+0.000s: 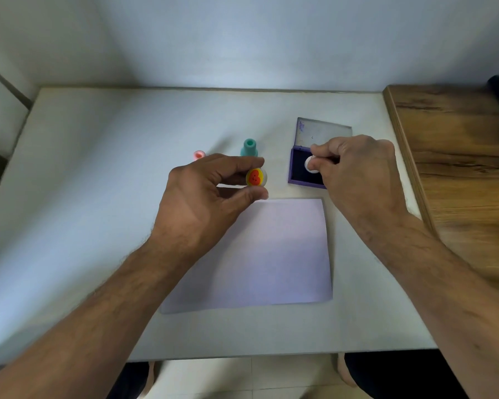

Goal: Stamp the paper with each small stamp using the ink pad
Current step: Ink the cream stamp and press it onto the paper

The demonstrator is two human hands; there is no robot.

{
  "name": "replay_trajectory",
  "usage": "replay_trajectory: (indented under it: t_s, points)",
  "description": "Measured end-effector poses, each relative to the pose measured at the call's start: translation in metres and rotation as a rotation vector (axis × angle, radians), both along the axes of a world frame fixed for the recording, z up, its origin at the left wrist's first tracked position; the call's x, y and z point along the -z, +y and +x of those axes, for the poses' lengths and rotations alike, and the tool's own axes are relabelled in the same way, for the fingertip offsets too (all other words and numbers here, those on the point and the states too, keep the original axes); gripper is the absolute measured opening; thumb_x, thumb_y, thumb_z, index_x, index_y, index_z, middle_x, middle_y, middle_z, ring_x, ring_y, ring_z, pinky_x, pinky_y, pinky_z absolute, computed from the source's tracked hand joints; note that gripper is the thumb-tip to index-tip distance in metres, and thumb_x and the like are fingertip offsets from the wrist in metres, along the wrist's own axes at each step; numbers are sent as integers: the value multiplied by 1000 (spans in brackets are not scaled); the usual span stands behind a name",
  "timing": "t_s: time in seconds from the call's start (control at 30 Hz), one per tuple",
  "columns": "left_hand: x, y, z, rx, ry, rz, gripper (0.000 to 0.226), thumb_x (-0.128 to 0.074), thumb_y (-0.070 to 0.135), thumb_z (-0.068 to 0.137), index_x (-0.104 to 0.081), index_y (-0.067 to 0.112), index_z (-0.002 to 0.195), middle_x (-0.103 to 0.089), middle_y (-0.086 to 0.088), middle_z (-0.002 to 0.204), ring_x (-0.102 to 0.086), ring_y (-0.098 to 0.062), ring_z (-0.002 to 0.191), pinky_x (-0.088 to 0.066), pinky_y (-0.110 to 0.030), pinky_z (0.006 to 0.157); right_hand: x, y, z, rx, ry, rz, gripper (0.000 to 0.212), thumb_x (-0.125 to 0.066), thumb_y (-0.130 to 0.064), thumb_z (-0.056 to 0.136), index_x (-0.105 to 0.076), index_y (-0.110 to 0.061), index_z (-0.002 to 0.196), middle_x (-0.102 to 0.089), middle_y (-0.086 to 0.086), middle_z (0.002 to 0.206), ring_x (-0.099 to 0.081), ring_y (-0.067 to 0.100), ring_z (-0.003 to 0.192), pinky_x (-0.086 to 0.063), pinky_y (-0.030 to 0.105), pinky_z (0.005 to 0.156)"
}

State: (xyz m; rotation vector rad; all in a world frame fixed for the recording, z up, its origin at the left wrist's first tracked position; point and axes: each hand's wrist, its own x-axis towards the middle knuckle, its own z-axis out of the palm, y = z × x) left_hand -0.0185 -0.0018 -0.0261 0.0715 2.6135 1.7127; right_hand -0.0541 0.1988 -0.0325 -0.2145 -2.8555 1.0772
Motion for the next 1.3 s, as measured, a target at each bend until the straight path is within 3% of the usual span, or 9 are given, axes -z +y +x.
replay_trajectory:
  t_s: [0.23,0.33,0.4,0.57,0.8,0.97,1.1,1.2,1.3]
  points:
    - [0,-1,1,12,1,-25,34,-81,17,77,-73,25,110,-73,14,97,-70,7,82,-47,-2,77,-3,-1,-6,30,-48,-62,11,-63,-12,91,-73,-12,96,-61,-5,74,-60,-5,59,-46,1,55]
    - [-1,-2,1,11,23,-21,33,-80,13,78,-74,19,109,-74,10,96,-71,3,81,-41,4,77,-2,-1,-5,-21,47,205,18,-60,-16,86,-70,-6,76,-67,9,70,-62,23,65,-55,36,64]
    - [-2,-2,1,7,25,-13,32,-80,13,78,-74,18,109,-74,8,96,-71,2,81,-41,5,78,-3,0,-4,-32,66,248,20,-59,-18,84,-68,-6,72,-67,13,69,-61,29,66,-52,42,63]
    - [0,-3,0,16,37,-49,33,-80,14,78,-73,20,109,-73,10,97,-71,3,82,-40,6,79,-7,2,-9,1,-96,118,18,-68,-28,88,-74,-17,101,-71,-2,88,-64,8,76,-52,15,69]
    - [4,-6,-1,32,56,-100,35,-80,21,78,-72,25,112,-72,16,99,-69,7,87,-49,-4,81,-9,1,-16,-20,-203,159,30,-64,-25,92,-66,-14,120,-67,5,118,-61,14,100,-38,5,64]
    - [5,-8,-1,22,50,-81,35,-80,21,77,-73,25,111,-73,14,99,-70,5,87,-51,-7,81,-8,1,-14,-58,-69,307,19,-59,-16,90,-71,-2,92,-72,13,93,-65,28,85,-50,29,69]
    - [4,-9,-1,34,84,-101,33,-80,19,78,-73,24,110,-72,15,98,-70,4,88,-52,-9,82,-16,3,-22,-62,-276,179,33,-65,-19,91,-65,-9,122,-66,4,125,-62,19,111,-45,28,100]
    - [5,-10,-2,34,92,-98,32,-80,17,78,-74,20,109,-73,13,98,-70,5,86,-42,2,83,-13,4,-17,-60,-173,228,25,-65,-22,89,-72,-4,104,-73,7,104,-64,21,85,-50,31,73]
    - [6,-10,-3,39,116,-87,32,-80,19,79,-74,19,110,-73,13,98,-70,4,87,-43,0,83,-12,6,-14,-22,-110,193,21,-74,-32,83,-77,-18,98,-69,-10,85,-56,7,71,-41,12,63]
